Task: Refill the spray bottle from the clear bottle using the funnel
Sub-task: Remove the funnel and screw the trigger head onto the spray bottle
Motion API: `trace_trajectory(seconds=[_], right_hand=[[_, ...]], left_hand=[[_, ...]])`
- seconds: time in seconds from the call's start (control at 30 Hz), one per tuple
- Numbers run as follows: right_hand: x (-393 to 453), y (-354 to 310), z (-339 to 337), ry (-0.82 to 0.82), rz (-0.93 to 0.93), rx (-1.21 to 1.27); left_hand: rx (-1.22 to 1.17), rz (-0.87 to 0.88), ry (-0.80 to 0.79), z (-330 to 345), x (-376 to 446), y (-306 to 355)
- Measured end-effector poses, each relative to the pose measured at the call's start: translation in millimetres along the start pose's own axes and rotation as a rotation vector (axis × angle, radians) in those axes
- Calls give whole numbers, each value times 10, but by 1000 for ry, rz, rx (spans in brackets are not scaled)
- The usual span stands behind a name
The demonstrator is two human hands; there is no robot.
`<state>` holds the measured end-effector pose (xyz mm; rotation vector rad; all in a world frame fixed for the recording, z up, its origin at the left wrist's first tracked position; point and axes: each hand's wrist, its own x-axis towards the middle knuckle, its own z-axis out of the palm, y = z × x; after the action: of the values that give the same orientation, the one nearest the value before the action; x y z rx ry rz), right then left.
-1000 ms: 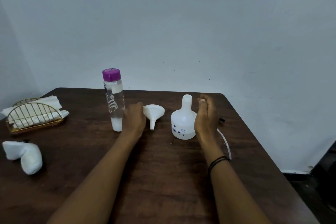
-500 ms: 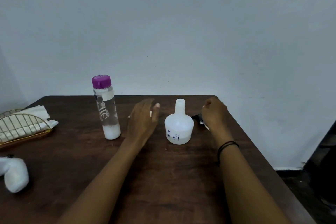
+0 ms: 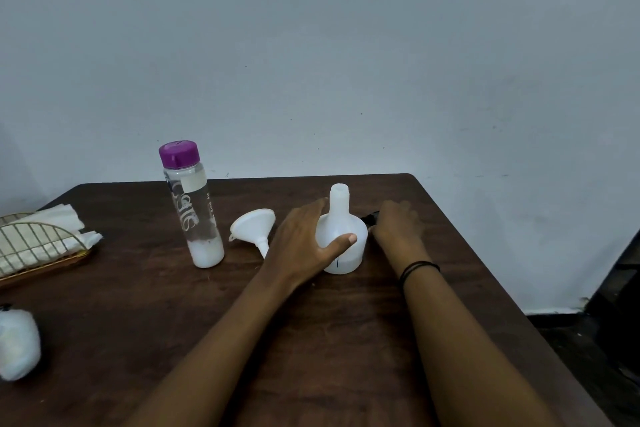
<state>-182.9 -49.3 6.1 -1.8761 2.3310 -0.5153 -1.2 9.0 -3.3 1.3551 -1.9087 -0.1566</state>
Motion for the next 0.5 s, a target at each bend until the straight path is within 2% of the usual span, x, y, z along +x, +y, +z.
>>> trace_trajectory(seconds=[0.2, 0.3, 0.4, 0.5], right_hand=[[29, -40, 26, 75, -90, 91], [45, -51, -122, 160, -121, 255], [-45, -122, -454, 359, -160, 483], [-257, -220, -776, 560, -247, 833]], left_hand=[[25, 40, 23, 19, -22, 39], [17, 31, 13, 12, -27, 43], [6, 36, 17, -7, -35, 74], [-11, 25, 15, -26, -44, 111]])
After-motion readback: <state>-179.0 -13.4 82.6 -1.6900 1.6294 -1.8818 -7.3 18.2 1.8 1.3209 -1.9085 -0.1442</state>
